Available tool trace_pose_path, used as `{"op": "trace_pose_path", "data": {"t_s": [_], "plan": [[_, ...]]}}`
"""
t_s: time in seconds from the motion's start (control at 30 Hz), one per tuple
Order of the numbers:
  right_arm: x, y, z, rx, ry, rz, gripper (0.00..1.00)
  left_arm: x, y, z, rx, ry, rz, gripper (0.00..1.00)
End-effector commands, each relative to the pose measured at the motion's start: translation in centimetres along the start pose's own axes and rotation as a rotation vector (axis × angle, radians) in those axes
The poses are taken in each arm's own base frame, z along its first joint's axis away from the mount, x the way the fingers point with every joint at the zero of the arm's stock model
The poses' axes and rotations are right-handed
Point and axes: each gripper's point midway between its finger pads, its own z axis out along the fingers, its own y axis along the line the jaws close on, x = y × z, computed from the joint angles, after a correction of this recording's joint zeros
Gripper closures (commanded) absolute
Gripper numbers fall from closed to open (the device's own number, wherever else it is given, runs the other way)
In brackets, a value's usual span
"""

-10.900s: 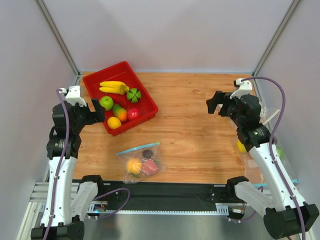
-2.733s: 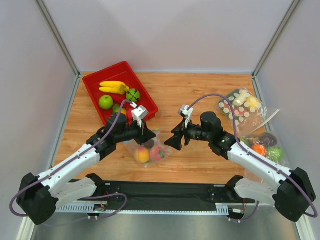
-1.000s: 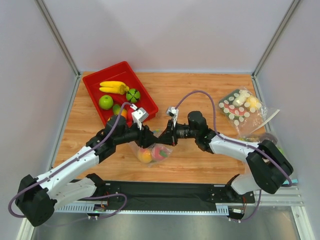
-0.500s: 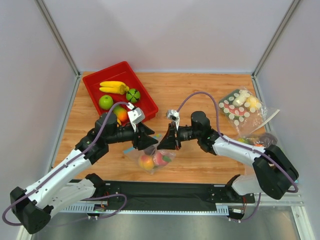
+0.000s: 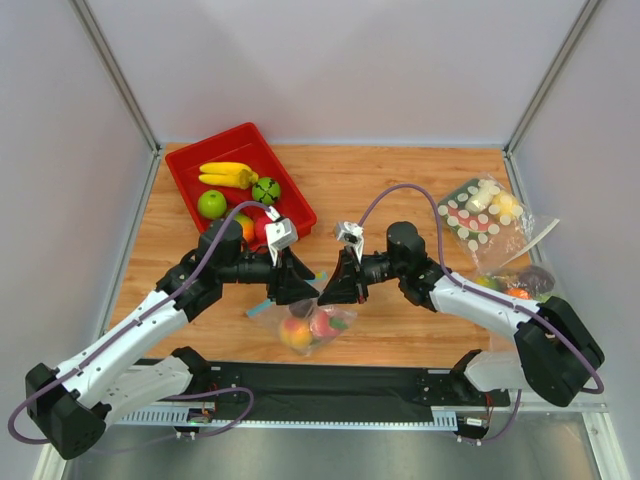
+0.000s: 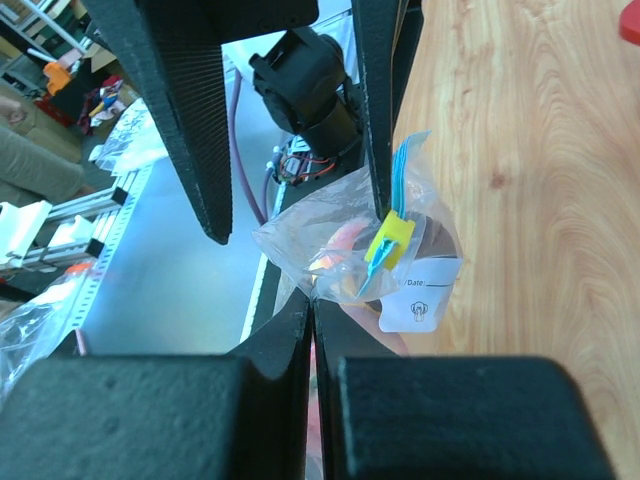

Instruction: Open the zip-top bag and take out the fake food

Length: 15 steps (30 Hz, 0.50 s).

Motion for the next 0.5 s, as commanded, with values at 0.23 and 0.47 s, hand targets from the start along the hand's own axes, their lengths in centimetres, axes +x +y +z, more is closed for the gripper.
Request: {"op": "trace_pose_path", "data": {"t_s": [0.23, 0.47], "plan": [[-0.9, 2.3, -0.2, -0.098, 0.001, -0.041, 1.00, -1.2, 0.6, -0.3, -0.045, -0.040, 0.050, 0.43], [-0.7, 2.7, -0.2, -0.122, 0.012, -0.037, 1.00, -1.7, 0.6, -0.4, -0.052, -0.066, 0.059, 0.43]]}}
